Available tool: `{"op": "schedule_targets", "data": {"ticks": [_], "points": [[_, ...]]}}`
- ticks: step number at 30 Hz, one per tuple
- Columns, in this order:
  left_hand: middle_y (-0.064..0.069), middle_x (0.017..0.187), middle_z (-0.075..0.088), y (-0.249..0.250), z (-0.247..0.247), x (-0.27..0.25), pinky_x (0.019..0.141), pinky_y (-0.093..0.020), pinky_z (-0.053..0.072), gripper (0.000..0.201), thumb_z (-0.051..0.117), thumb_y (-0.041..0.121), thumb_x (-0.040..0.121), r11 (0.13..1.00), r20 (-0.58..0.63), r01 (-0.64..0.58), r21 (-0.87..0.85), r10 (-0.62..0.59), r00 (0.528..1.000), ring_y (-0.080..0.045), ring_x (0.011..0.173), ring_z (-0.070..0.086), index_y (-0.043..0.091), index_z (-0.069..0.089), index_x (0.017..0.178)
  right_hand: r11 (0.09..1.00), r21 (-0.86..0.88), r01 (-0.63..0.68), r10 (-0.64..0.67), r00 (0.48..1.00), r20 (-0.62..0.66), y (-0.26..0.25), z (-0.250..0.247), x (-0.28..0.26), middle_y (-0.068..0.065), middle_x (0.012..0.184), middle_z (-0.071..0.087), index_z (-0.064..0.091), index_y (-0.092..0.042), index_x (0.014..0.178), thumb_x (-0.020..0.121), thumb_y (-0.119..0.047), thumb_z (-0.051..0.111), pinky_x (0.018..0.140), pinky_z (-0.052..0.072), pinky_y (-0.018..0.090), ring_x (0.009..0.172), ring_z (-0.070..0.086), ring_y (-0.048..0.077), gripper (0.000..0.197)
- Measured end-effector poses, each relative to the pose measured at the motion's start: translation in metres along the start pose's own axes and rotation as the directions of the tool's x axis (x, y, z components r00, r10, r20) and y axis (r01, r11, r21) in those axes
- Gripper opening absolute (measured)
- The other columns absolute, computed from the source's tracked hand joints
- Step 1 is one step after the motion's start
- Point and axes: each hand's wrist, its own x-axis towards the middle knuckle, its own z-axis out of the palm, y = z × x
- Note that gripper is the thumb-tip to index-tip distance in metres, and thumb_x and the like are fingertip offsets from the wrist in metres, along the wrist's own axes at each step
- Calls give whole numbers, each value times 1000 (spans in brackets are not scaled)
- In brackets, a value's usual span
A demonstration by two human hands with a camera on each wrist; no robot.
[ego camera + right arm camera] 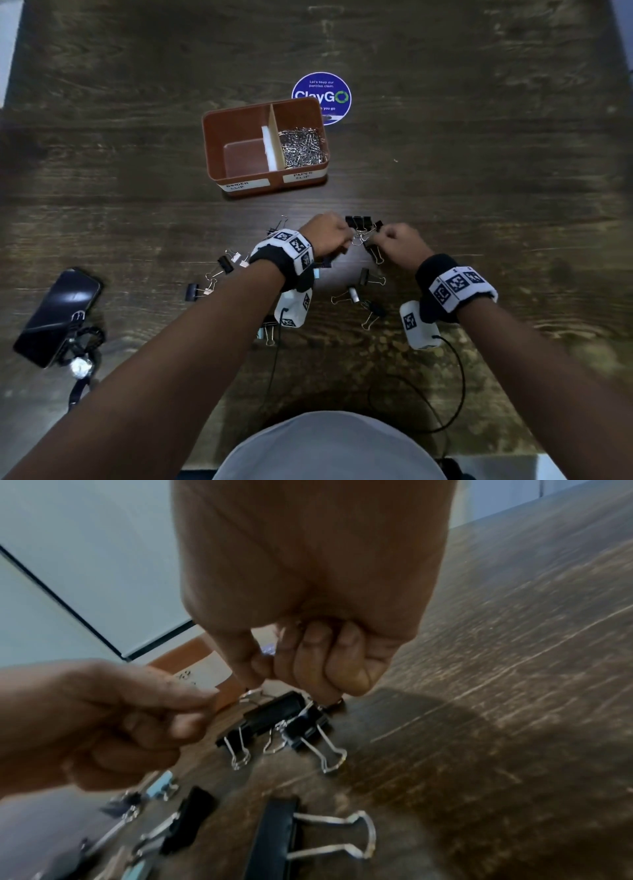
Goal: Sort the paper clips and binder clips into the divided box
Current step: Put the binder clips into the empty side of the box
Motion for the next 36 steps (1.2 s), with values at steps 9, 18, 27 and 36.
{"op": "schedule_targets", "data": {"ticks": [9,18,27,36], "points": [[-7,105,68,3,4,9,78,-33,53,24,49,20,95,909,-228,47,414,54,972,-26,91,64,21,64,115,988,-155,1,-20,992,-125,-4,-5,14,-9,85,59,60,-26,124,90,-14,57,84,53,33,79,56,11,36],[-12,95,66,-3,-4,10,74,-36,51,26,45,29,95,873,-386,157,462,38,922,-32,86,63,9,62,98,959,-266,-98,23,962,-271,-10,-20,26,-1,94,60,62,-21,91,84,-14,58,76,46,30,89,58,20,11],[-7,94,65,7,-21,14,80,-33,50,19,47,16,97,988,-465,130,84,-76,882,-24,88,59,10,64,93,916,-400,26,-125,966,-225,-35,-25,84,9,114,65,60,-22,114,92,-32,58,85,44,31,107,58,28,24],[-3,91,67,-14,-50,-5,86,-33,54,21,48,4,96,995,-399,92,-47,-103,911,-19,87,63,5,68,98,894,-448,-8,-82,980,-182,-30,-16,91,5,98,66,64,-9,89,95,-21,54,80,50,31,87,61,23,17]]}}
